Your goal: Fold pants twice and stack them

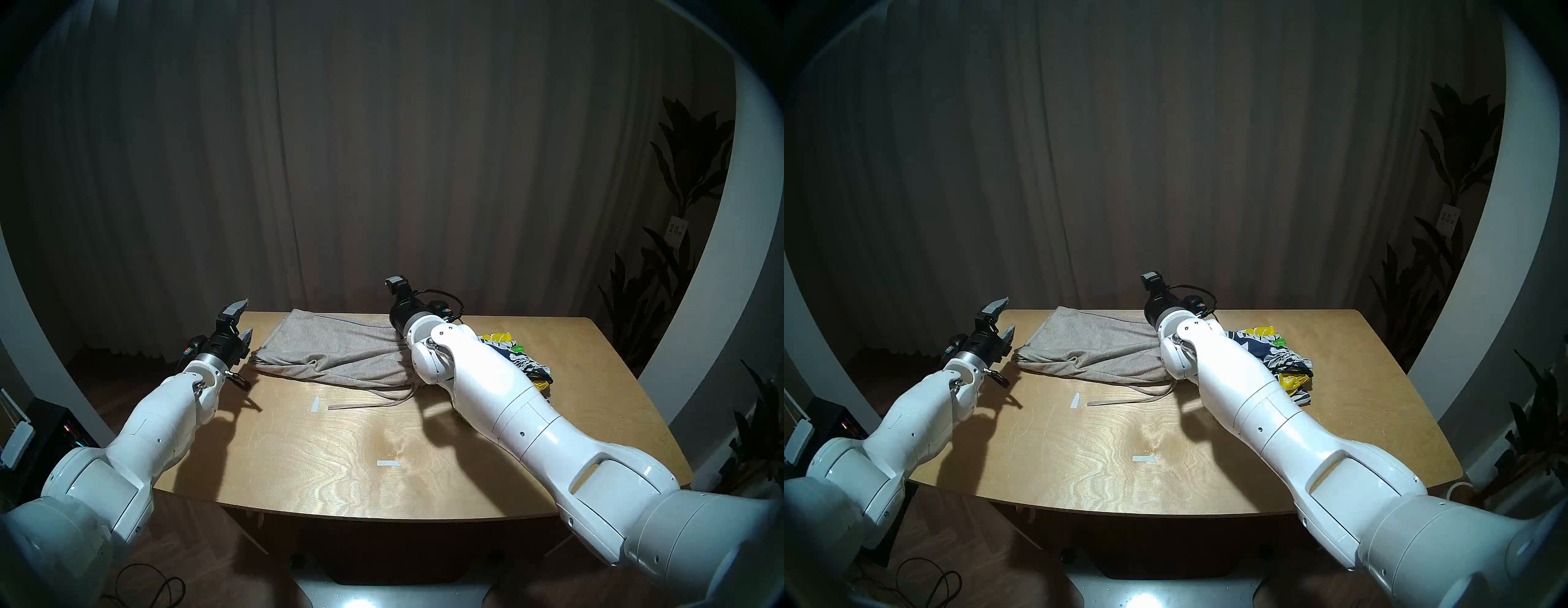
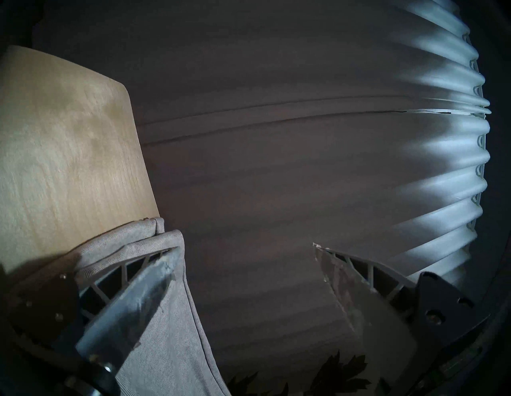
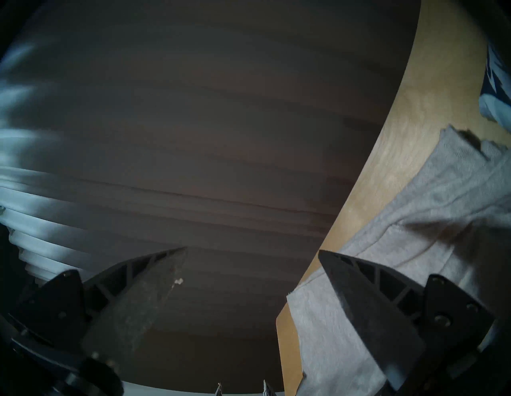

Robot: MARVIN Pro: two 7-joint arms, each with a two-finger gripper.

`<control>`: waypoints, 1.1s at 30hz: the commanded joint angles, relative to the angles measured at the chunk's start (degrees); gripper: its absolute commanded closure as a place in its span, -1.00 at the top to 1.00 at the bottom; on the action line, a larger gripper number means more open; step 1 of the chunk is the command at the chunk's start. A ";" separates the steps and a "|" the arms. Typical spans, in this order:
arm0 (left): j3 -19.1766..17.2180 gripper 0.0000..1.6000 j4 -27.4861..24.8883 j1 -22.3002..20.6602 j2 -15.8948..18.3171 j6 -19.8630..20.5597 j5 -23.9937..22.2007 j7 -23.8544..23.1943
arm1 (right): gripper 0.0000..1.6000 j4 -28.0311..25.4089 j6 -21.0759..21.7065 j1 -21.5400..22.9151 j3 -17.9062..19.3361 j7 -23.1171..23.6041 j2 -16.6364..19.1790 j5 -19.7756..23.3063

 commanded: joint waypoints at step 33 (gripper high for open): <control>0.05 1.00 -13.78 6.48 0.83 6.07 -1.44 -5.06 | 1.00 -3.40 -4.19 -1.53 6.83 1.28 10.92 -2.35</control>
